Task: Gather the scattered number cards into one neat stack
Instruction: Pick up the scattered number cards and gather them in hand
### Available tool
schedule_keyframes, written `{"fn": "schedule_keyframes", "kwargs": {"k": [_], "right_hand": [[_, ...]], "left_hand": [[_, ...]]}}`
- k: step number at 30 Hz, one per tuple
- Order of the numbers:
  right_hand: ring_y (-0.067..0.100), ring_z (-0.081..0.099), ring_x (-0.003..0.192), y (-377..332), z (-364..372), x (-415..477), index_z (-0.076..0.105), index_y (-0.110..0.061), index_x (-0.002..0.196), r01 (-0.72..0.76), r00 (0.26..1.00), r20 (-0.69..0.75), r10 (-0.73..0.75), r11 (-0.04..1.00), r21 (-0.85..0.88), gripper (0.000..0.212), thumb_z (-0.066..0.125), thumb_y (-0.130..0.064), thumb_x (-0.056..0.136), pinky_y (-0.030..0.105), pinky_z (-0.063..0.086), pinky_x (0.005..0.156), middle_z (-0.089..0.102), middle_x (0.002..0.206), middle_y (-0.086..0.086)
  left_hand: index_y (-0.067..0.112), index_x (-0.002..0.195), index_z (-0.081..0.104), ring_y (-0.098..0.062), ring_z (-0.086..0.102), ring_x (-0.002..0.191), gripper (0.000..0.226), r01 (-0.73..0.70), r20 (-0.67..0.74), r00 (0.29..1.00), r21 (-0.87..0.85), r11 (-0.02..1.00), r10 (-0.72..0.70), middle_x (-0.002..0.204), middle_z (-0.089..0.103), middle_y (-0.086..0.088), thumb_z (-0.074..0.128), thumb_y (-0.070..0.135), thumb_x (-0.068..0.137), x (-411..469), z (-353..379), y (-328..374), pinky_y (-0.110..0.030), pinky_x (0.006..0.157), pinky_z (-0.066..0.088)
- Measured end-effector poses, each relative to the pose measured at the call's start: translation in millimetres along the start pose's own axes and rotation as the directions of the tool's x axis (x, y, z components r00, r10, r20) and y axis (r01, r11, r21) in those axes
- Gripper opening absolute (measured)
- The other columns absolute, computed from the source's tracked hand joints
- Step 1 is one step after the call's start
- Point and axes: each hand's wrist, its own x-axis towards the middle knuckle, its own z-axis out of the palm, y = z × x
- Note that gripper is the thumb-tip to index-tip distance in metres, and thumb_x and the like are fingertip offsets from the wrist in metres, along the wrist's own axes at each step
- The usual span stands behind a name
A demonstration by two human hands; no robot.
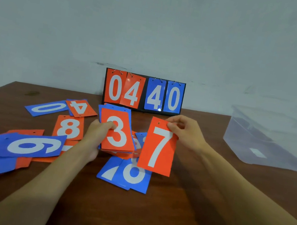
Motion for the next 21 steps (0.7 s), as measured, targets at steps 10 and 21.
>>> {"fn": "schedule_keyframes", "kwargs": {"k": [10,21], "right_hand": [[0.014,0.065,0.083,-5,69,51,0.056,-0.024,0.086,0.101,0.991,0.085,-0.099,0.995,-0.01,0.012,0.067,-0.03,0.086,0.028,0.057,0.072,0.063,0.085,-0.003],[0.02,0.053,0.118,39,48,87,0.052,-0.019,0.124,0.187,0.832,0.519,0.195,0.783,-0.593,0.052,0.07,-0.042,0.081,0.033,0.045,0.097,0.055,0.128,0.002]], "left_hand": [[0.019,0.121,0.058,-0.027,0.069,0.091,0.041,-0.015,0.137,0.991,0.026,1.0,0.011,0.105,0.07,-0.009,0.074,0.017,0.082,-1,9,-5,-0.04,0.072,0.057],[0.022,0.11,0.054,-0.023,0.067,0.085,0.023,0.036,-0.086,0.995,-0.173,0.984,-0.052,0.095,0.067,-0.004,0.063,0.031,0.09,20,-4,-1,-0.037,0.07,0.055]]}}
